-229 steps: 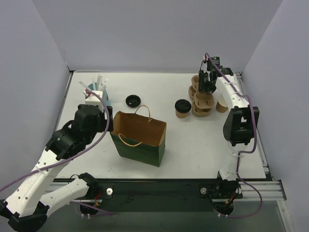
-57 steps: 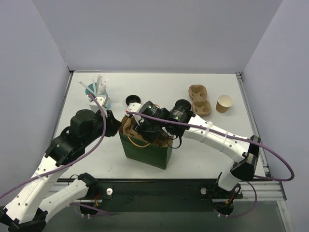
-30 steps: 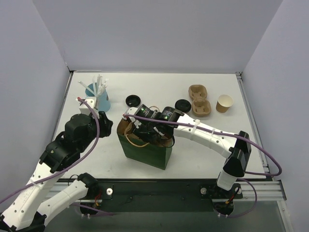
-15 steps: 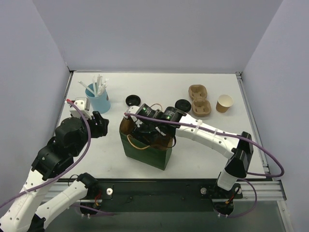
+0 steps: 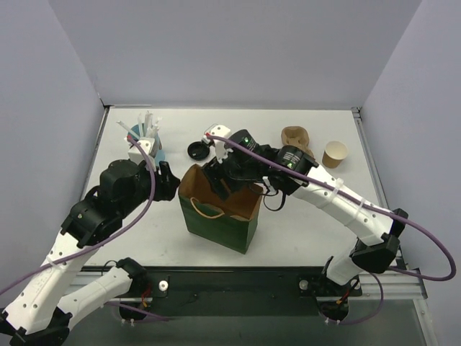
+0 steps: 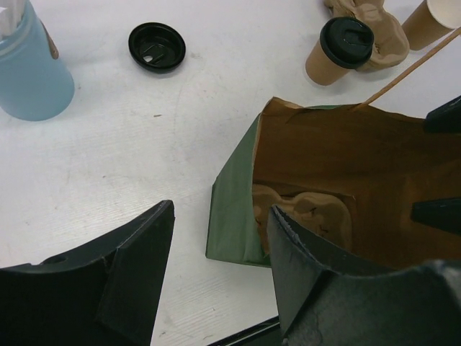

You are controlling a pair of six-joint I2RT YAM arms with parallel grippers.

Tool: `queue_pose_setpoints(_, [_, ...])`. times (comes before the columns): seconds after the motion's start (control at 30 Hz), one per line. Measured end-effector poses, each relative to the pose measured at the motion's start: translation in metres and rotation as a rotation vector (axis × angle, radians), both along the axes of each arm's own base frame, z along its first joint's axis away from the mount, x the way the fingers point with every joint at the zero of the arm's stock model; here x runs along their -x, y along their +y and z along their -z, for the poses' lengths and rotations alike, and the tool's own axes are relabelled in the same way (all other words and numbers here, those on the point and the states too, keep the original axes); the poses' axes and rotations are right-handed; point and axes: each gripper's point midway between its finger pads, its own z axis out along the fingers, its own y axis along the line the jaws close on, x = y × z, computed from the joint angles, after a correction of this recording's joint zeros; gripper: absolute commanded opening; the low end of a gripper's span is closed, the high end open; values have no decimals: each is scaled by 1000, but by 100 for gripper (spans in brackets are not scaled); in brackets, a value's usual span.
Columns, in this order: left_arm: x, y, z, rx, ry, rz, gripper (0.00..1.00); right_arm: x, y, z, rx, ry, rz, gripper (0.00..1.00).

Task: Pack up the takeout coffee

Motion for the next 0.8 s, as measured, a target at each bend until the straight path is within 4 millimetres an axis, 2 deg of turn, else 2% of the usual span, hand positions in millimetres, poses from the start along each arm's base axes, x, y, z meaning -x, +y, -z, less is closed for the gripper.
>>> queue_pose_setpoints(0.27, [-7,-14,5,-21,33,56,65,5,7,-49,-152,-5,20,63])
queue_pose_setpoints(0.4, [-11,-21,5,-34,41,83,66,15,0,-68,-214,1,21,63])
queue_pose_setpoints(0.53, [-23,-29,-4,-57,36,97,67,26,-13,-87,-278,-16,20,63])
queue_pose_setpoints(0.67, [-34,-30,-9,-79,34,76,67,38,-29,-94,-340,-10,43,64])
queue_pose_setpoints(0.8, [-34,-26,-20,-78,29,57,68,38,-38,-101,-403,4,121,63])
